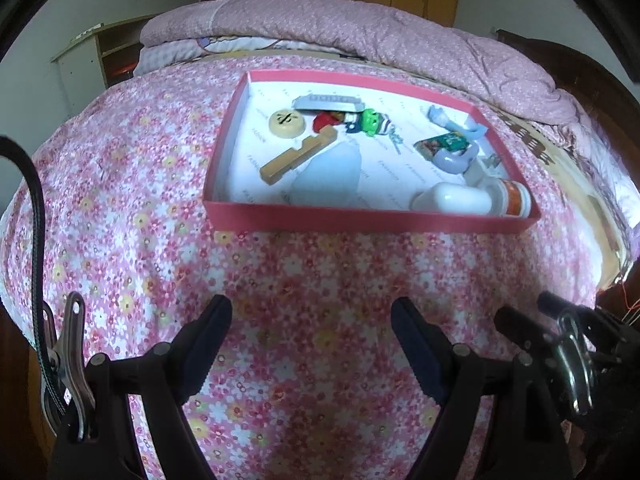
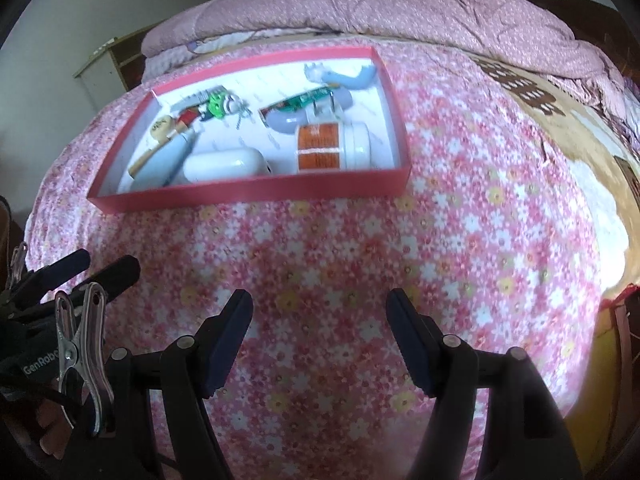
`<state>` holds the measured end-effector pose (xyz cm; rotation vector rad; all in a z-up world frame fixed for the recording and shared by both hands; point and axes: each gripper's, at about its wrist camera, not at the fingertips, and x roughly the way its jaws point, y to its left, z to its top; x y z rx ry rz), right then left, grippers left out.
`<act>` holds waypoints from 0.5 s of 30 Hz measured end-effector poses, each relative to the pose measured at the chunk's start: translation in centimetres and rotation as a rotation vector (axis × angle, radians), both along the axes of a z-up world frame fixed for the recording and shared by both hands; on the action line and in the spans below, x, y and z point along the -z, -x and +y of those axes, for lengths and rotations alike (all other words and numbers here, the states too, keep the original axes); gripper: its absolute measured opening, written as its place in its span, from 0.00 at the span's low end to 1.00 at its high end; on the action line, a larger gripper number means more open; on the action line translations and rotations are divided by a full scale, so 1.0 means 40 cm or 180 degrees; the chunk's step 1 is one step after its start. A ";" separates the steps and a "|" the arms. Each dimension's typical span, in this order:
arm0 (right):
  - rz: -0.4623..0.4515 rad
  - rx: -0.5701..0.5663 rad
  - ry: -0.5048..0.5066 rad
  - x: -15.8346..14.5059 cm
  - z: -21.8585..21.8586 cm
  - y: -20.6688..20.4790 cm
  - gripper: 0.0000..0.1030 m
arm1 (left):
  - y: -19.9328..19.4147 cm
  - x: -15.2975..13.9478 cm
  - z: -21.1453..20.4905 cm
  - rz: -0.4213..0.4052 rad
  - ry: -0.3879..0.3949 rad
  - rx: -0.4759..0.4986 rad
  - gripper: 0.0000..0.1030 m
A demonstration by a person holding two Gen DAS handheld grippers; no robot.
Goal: Organize rigid objects
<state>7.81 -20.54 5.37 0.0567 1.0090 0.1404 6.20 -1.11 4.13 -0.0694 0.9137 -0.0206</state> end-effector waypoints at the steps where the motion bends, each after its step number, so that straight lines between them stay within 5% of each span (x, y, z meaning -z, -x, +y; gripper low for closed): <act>1: 0.0022 0.0007 0.0013 0.005 0.000 -0.001 0.69 | -0.002 0.004 0.003 0.0017 0.0000 -0.0017 0.83; 15: -0.0049 0.0032 0.0314 0.034 0.040 0.004 0.78 | -0.015 0.044 0.005 0.0154 -0.0170 -0.0139 0.83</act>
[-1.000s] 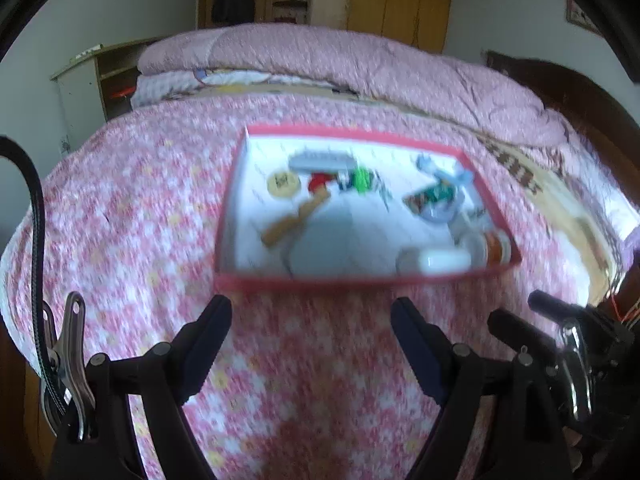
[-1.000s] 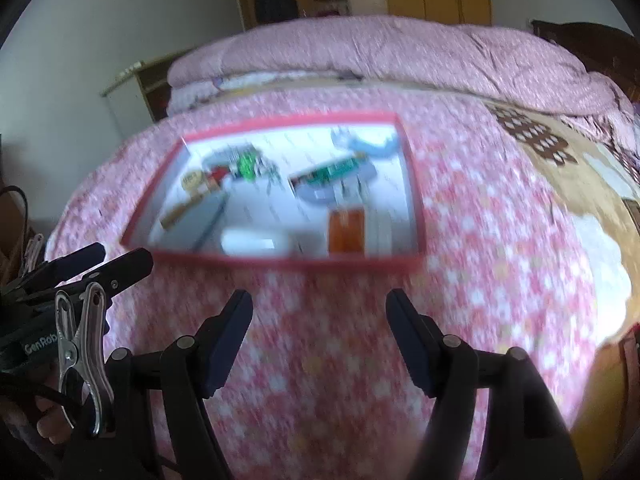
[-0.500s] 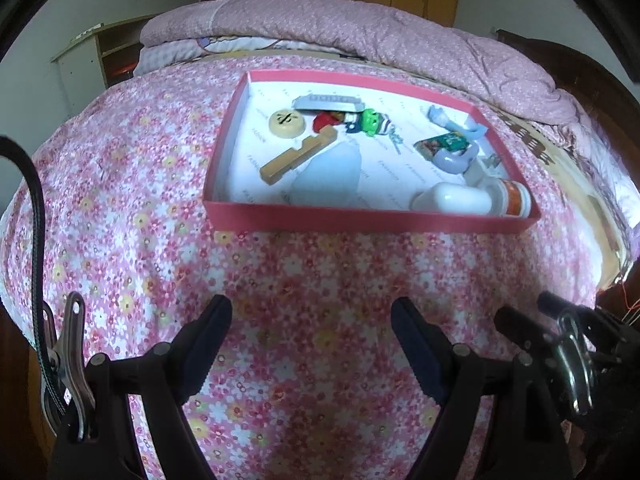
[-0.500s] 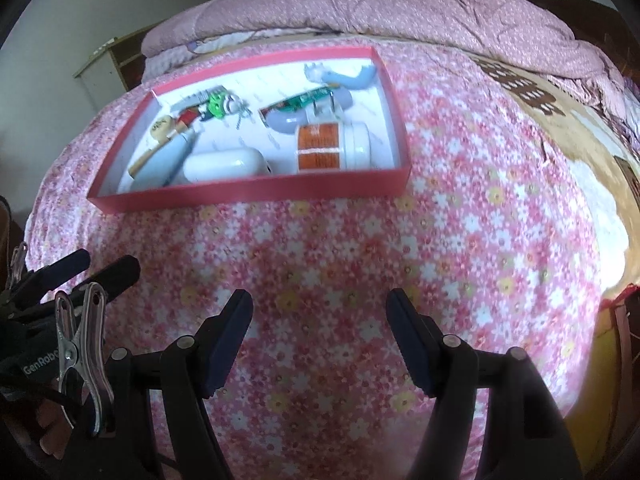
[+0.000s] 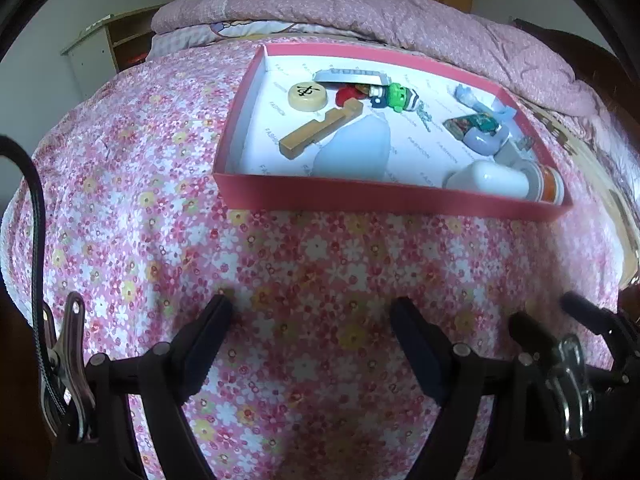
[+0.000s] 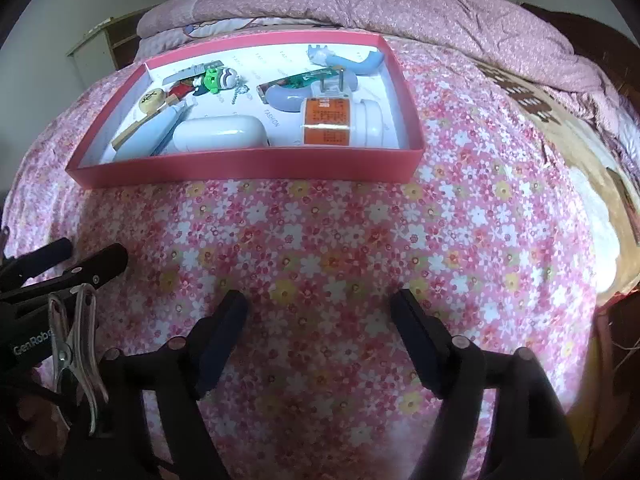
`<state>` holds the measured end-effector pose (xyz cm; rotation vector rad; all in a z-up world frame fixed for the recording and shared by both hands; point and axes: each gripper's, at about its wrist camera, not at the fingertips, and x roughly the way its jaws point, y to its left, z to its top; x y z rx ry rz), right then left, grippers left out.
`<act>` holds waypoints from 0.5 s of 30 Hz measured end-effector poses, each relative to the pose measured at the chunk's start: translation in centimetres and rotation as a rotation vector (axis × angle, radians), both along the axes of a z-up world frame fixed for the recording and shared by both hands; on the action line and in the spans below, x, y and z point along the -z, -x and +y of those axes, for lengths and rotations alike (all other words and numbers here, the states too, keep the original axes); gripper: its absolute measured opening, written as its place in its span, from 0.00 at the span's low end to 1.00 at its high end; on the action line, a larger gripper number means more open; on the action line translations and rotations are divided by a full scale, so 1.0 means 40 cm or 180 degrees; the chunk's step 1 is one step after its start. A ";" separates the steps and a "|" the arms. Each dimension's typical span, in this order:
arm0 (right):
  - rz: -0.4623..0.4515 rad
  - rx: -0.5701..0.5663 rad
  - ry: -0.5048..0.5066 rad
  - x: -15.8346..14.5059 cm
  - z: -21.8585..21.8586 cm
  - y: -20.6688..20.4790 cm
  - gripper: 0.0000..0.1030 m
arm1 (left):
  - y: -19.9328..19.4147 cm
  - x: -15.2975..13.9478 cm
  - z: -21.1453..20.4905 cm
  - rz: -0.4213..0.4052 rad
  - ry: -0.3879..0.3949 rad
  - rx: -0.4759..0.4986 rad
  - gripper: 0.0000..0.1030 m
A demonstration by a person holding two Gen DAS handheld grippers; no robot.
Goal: Organize rigid objects
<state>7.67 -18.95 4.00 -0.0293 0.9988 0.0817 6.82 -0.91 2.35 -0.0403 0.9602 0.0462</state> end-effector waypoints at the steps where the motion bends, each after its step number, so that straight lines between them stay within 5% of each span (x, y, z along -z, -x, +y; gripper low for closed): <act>1: 0.0004 0.0012 -0.0026 0.001 -0.003 -0.001 0.79 | 0.000 0.001 -0.001 0.0002 -0.0008 0.0000 0.84; 15: -0.0039 -0.0029 -0.0015 0.004 -0.001 -0.002 0.85 | -0.012 0.009 -0.005 0.0049 -0.0024 -0.0010 0.93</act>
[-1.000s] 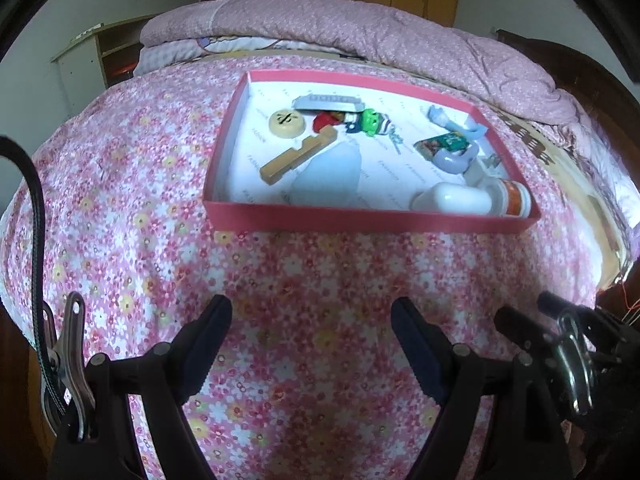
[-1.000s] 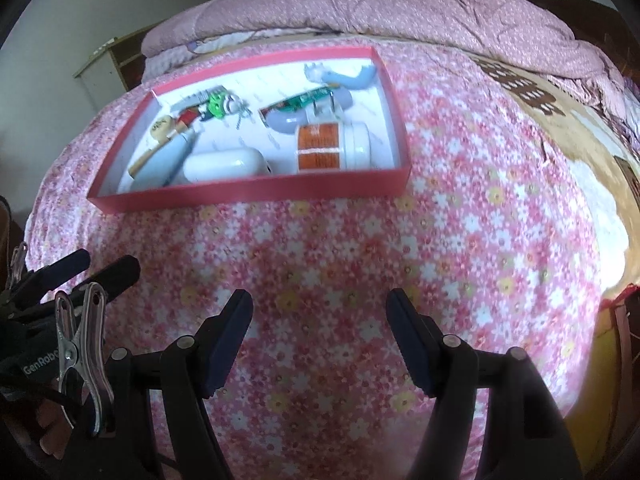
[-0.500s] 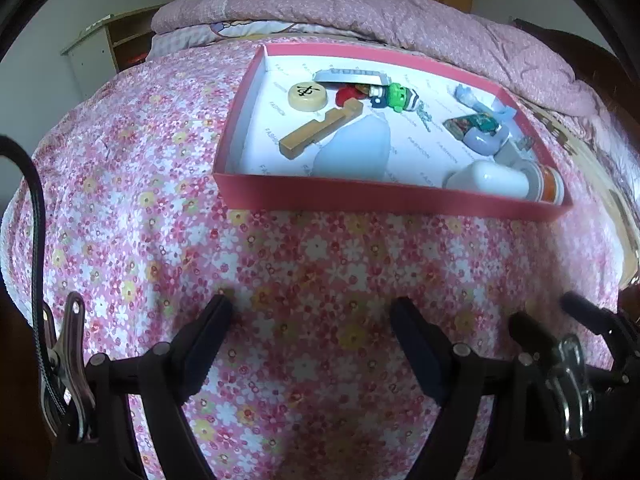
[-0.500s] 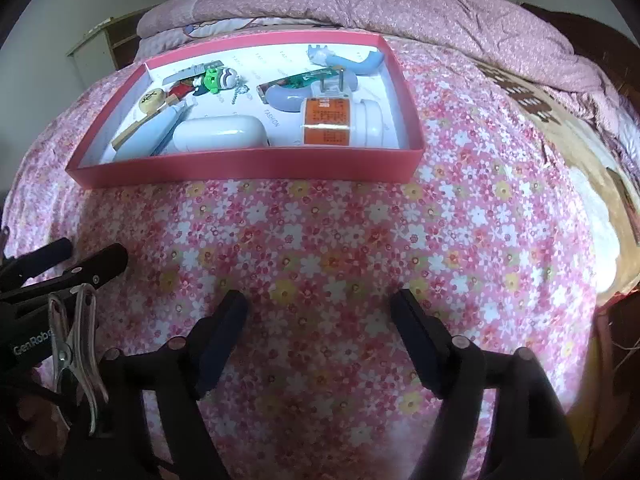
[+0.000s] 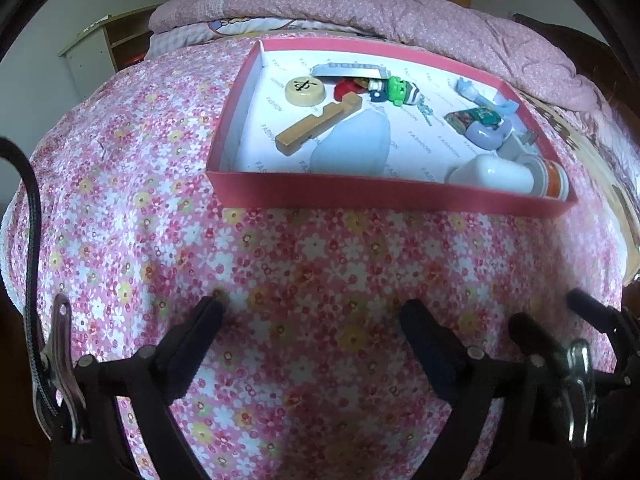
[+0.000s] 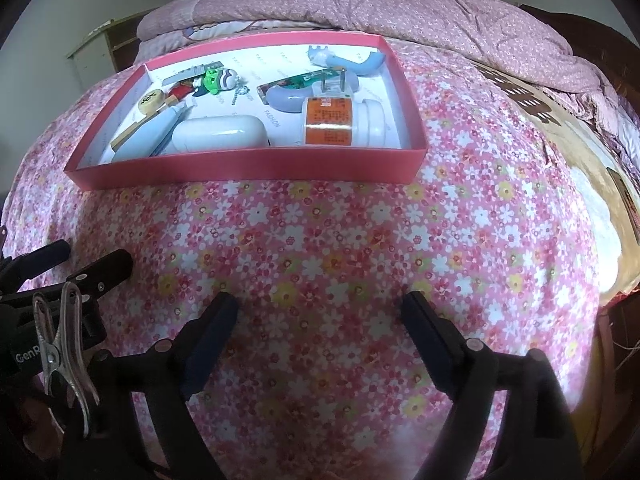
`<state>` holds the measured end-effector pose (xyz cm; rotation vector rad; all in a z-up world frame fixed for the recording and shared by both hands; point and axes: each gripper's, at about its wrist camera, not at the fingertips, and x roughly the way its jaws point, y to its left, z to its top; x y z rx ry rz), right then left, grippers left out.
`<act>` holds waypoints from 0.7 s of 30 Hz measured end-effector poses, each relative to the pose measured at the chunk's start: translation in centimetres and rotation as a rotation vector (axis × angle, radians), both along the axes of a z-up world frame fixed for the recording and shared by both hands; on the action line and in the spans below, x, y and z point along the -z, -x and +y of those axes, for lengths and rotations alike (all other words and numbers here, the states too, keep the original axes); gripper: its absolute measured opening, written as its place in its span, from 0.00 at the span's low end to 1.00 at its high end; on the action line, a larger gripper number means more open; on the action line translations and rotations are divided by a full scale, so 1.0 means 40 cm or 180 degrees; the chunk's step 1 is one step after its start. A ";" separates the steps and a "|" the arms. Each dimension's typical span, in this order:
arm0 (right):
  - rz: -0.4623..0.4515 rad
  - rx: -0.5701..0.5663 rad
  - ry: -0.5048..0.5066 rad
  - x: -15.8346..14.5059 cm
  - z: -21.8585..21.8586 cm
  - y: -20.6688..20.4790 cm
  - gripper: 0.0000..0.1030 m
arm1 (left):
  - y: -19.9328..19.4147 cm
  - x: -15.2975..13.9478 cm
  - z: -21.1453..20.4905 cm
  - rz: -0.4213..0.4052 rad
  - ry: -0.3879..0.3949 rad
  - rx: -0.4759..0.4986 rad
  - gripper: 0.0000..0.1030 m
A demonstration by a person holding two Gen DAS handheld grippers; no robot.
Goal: Organize rigid objects
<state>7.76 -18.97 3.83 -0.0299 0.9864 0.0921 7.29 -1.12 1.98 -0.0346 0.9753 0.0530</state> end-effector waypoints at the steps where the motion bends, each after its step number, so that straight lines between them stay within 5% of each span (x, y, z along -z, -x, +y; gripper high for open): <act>1: -0.0003 0.0000 -0.0002 0.000 0.000 0.000 0.85 | 0.000 0.000 0.001 0.0003 -0.0006 -0.0003 0.93; 21: -0.0006 -0.0001 -0.0001 -0.001 0.001 0.000 0.87 | -0.002 0.000 0.002 0.0009 -0.0005 0.0004 0.95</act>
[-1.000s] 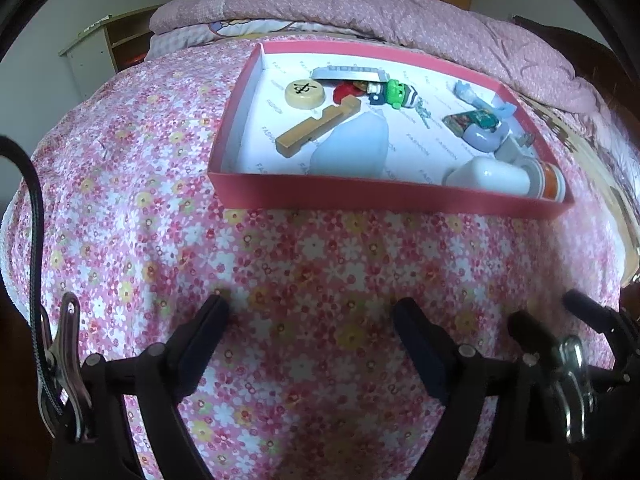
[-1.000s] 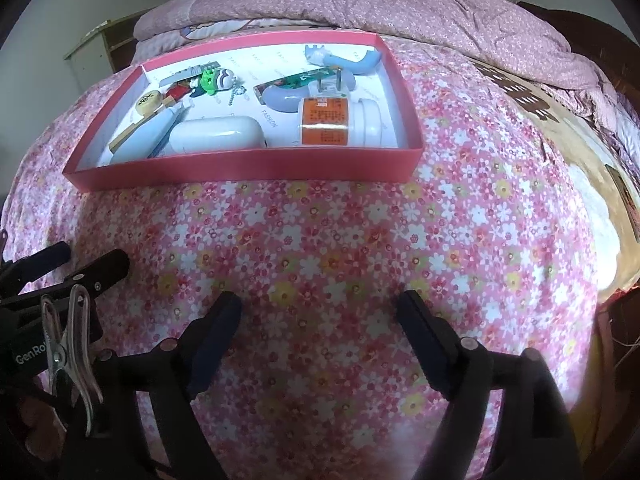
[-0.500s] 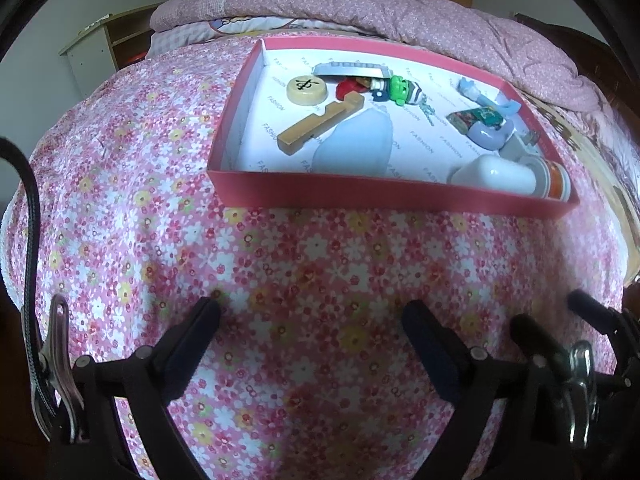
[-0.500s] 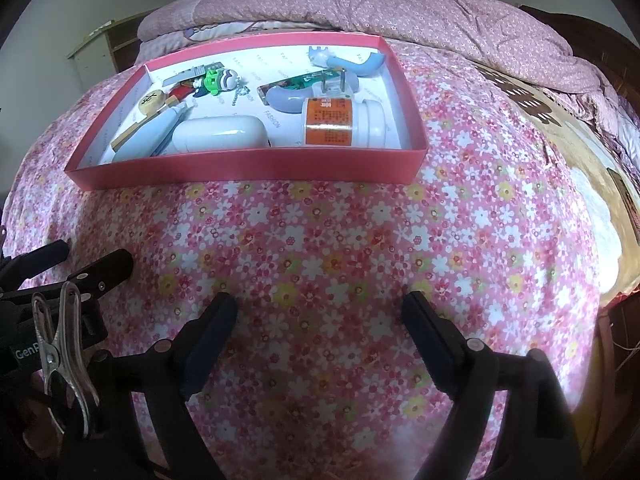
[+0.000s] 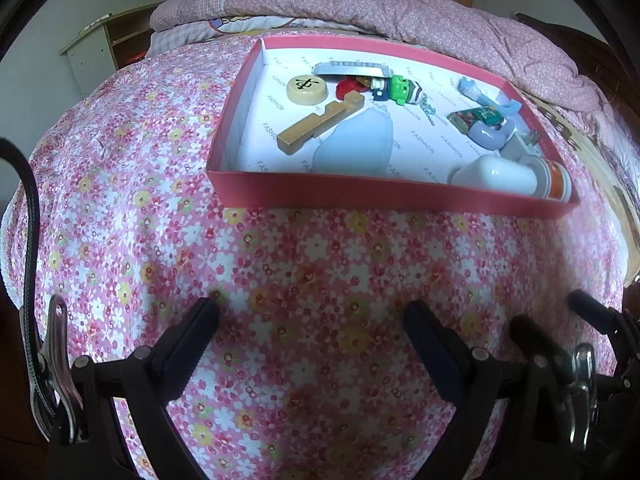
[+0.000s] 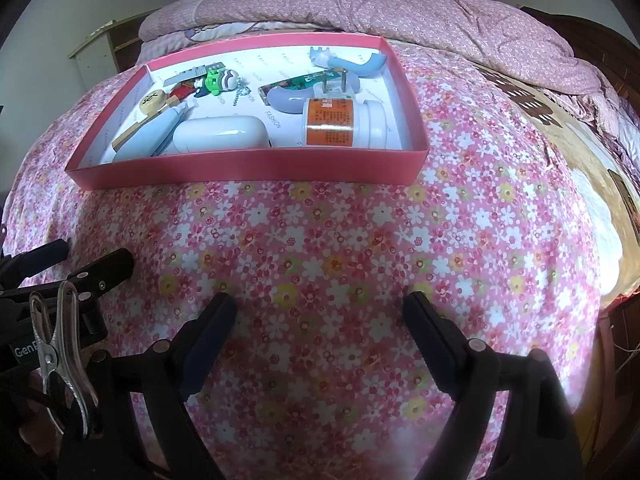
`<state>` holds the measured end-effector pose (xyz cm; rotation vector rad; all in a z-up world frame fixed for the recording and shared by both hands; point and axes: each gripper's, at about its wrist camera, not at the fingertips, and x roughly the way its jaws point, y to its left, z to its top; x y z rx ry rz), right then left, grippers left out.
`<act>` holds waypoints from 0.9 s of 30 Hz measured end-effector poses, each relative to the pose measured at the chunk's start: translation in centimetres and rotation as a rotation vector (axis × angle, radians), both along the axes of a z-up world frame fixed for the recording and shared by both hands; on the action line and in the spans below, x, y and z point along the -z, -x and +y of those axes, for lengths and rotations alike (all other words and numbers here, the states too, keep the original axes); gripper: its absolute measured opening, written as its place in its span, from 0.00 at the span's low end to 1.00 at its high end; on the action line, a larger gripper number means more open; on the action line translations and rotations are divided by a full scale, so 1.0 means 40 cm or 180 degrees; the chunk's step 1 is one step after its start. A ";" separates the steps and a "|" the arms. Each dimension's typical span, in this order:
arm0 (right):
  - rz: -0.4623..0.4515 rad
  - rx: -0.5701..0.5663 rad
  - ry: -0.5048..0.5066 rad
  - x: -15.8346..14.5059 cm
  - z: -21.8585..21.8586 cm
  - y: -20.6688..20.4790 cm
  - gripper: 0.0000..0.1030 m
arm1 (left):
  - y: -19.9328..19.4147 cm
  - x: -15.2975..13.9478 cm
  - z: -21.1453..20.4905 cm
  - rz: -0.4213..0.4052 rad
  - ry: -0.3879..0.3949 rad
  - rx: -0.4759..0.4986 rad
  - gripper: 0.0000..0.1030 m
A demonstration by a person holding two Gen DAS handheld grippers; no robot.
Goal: Organize rigid objects
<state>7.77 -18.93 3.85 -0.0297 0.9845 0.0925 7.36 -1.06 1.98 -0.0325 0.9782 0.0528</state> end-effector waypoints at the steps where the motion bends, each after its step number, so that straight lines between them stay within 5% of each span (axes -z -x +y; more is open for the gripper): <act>1: -0.0001 -0.0002 0.0001 0.000 0.000 0.000 0.87 | -0.001 0.001 -0.001 0.0001 -0.0001 0.0007 0.95; 27: -0.0013 -0.0019 0.0007 -0.001 0.010 -0.001 0.91 | -0.003 0.003 -0.002 0.0006 0.0003 0.0009 0.97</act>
